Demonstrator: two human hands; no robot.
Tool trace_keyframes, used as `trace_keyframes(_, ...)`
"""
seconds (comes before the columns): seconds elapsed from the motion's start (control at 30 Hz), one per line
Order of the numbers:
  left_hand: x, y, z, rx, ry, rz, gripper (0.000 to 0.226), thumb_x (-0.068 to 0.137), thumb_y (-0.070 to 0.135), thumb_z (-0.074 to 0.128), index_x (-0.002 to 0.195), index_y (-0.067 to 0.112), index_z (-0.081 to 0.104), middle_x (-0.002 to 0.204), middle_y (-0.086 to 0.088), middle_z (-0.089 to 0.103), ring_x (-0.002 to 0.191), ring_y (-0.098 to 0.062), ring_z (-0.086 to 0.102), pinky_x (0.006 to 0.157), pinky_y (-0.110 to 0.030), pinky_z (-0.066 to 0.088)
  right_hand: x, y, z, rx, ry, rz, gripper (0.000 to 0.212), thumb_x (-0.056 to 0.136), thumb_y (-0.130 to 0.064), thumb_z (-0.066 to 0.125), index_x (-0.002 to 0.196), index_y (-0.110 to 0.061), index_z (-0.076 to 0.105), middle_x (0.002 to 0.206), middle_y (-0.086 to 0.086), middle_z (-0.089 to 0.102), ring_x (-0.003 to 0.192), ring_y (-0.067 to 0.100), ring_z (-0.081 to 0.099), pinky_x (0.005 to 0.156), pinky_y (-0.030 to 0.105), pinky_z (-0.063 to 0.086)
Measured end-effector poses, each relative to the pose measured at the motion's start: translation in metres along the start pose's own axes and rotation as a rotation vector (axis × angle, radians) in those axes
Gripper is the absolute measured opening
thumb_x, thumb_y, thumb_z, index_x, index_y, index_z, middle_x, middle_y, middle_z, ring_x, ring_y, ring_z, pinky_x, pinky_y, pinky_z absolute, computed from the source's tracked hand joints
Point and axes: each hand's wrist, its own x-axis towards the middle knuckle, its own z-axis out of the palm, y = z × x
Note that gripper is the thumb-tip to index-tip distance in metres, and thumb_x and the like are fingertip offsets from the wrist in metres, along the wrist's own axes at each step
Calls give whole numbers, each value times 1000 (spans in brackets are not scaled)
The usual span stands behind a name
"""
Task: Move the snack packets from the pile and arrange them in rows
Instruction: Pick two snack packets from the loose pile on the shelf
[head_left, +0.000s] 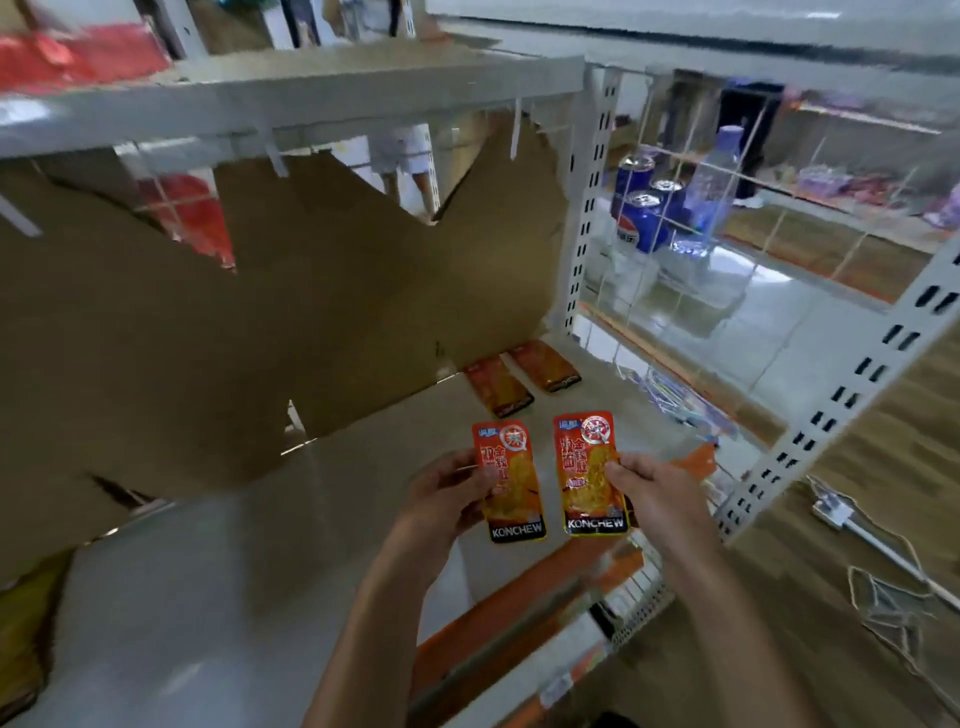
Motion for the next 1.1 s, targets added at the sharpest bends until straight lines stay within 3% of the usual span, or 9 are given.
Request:
trace_keyframes(0.1,9,-1,21,-45,87,32,20,87,7,70,107,13,72,100,-10,75,88,-23,70,87,-38,56,31,-9,-14,-21,-71,-2,19,97,-20,60,82,-21,71,79,1,77,77,20,74,74,34,57)
trace_keyframes(0.23,22,-3,41,-73,228,9,17,88,4,69,103,12,70,95,-8,75,83,-20,71,78,-33,57,65,-10,-21,-23,-115,6,21,96,-16,61,78,-20,71,81,3,76,82,23,73,84,43,57)
trace_keyframes(0.4,38,2,44,-82,344,8,16,87,3,71,101,11,70,96,-9,75,84,-22,71,82,-38,56,96,-12,-14,-31,-177,22,11,96,-19,61,90,-17,69,82,0,72,78,15,68,66,27,49)
trace_keyframes(0.6,54,2,36,-71,419,6,13,87,3,71,96,12,71,93,-11,75,82,-24,70,77,-35,56,127,-13,-2,-39,-157,-3,15,94,-16,65,108,-11,70,86,1,70,77,11,66,61,21,45)
trace_keyframes(0.77,66,5,35,-28,431,11,11,86,6,73,95,12,72,90,-9,76,83,-24,71,80,-38,56,148,-22,3,-51,-123,-25,13,95,-10,62,107,-7,66,84,7,68,69,11,63,48,11,46)
trace_keyframes(0.87,71,7,39,-20,418,14,11,87,4,71,97,8,71,90,-11,76,82,-25,71,81,-40,57,170,-22,7,-131,-88,-58,17,94,-15,65,107,-6,70,91,9,70,72,11,64,57,18,48)
trace_keyframes(1.0,79,10,44,-35,415,23,13,88,1,69,100,5,71,91,-13,76,78,-21,72,65,-28,58,201,-23,13,-220,-99,-58,18,94,-21,63,108,-18,73,98,2,73,85,15,66,67,27,47)
trace_keyframes(1.1,87,12,49,-41,450,26,13,86,1,71,99,4,71,91,-14,76,80,-23,73,71,-31,61,217,-27,15,-276,-146,-82,15,93,-20,63,103,-22,74,91,-1,70,80,12,63,69,28,44)
